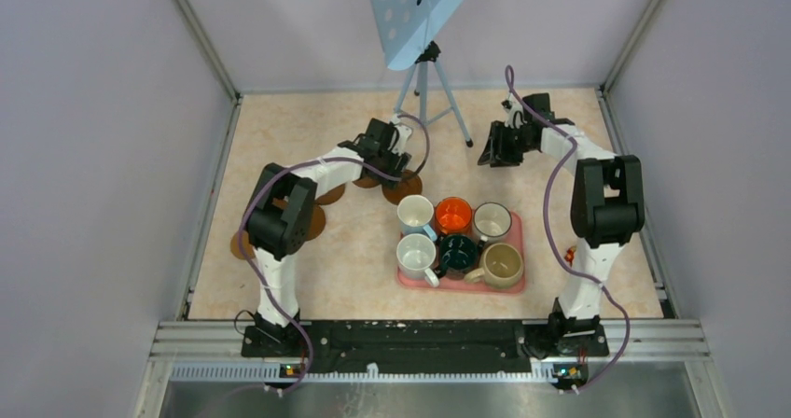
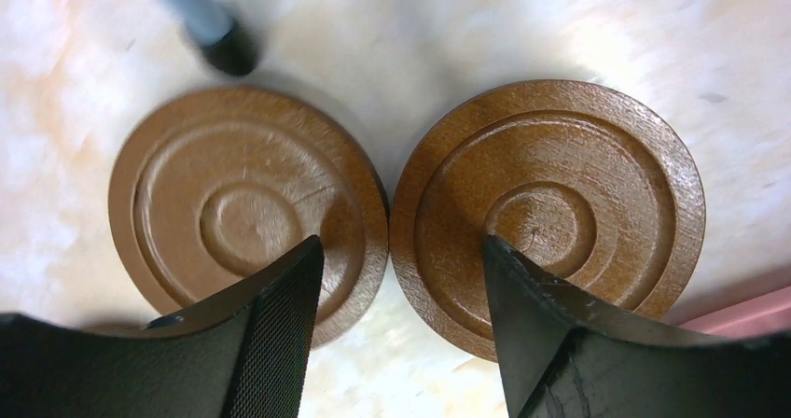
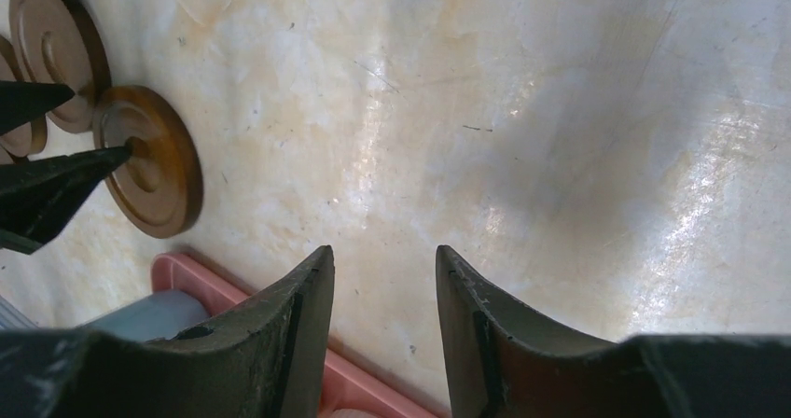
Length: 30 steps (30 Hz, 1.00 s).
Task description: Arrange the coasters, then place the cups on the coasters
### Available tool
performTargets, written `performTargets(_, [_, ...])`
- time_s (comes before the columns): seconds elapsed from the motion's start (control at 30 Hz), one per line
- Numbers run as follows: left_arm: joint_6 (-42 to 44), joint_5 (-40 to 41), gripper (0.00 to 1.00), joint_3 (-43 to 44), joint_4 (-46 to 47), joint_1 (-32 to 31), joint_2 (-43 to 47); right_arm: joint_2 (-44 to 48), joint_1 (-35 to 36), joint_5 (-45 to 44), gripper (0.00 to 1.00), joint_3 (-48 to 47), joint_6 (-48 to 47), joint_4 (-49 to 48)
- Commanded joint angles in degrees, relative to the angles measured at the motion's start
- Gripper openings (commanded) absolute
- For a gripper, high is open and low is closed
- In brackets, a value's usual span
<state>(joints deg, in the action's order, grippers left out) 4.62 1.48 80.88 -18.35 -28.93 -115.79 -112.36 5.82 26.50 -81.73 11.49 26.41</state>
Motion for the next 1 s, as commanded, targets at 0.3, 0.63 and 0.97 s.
performTargets(0.3, [-0.9,1.9,0.67,-4.2,-8.4,18.5,0.8,4.4,-0.2,0.0,0.43,2.5,-1.7,-0.5])
performTargets(0.63, [-3.0,0.1,0.69,1.5,-9.9,28.4,-3.6,4.5,-0.1,-0.4,0.43,2.2,-2.5,-0.3])
performTargets(0.97, [3.7,-4.7,0.88,9.5,-9.7,31.4,-8.8,4.5,-0.1,-1.2,0.43,1.7,-3.6,0.7])
